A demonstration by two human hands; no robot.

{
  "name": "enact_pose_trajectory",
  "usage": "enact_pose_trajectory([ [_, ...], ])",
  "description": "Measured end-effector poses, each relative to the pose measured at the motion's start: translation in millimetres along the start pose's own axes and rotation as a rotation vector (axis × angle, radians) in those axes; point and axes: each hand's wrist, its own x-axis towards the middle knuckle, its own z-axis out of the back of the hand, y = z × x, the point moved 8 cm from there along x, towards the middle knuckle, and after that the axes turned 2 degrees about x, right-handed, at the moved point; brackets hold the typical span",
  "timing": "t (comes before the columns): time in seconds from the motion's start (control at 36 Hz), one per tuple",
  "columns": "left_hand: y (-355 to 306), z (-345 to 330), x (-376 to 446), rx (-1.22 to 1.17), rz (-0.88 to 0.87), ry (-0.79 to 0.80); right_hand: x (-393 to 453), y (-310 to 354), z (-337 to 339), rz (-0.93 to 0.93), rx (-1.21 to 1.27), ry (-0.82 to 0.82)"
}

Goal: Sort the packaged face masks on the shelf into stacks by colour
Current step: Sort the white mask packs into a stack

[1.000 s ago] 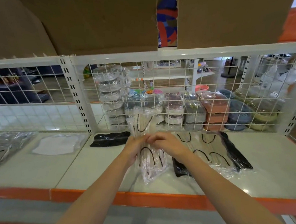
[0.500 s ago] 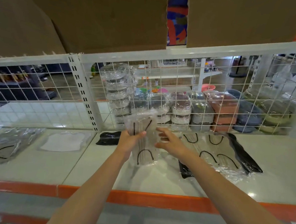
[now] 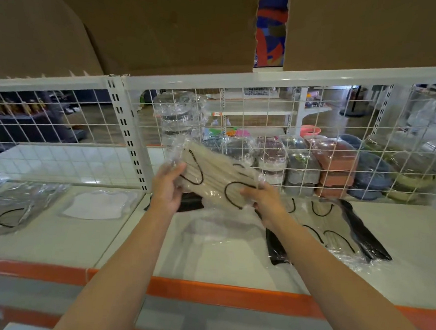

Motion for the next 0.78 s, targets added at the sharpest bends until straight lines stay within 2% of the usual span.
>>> enact_pose_trajectory([
  [0.08,-23,16,4,0.336,-0.177,0.025,4,18,11,0.087,-0.057,-0.020],
  [0.17,-17,21,3,0.624,-0.203,0.085,8,25,8,0.120,-0.108,0.019],
  [0.28,-1,31,-1,0.671,-0.189,0.089,5,14,2,0.105,-0.161,0.065],
  [0.36,25,52,-9,0.730,-0.112,0.072,4,-16,10,0.063,-0.294,0.021],
  [0.47,61,75,-24,0.866,-0.046,0.059,1,-60,22,-0.036,-0.347,-0.041],
  [0.58,72,90,-27,0.835,-0.058,-0.016,6,-80,19,-0.084,-0.459,-0.055],
  [0.64,68,91,-27,0.897,-0.065,-0.045,12,-82,11,-0.126,-0.498,-0.030],
  [0.78,29,102,-14,1.025,-0.107,-0.123,10,-55,-32,-0.070,-0.640,0.104],
])
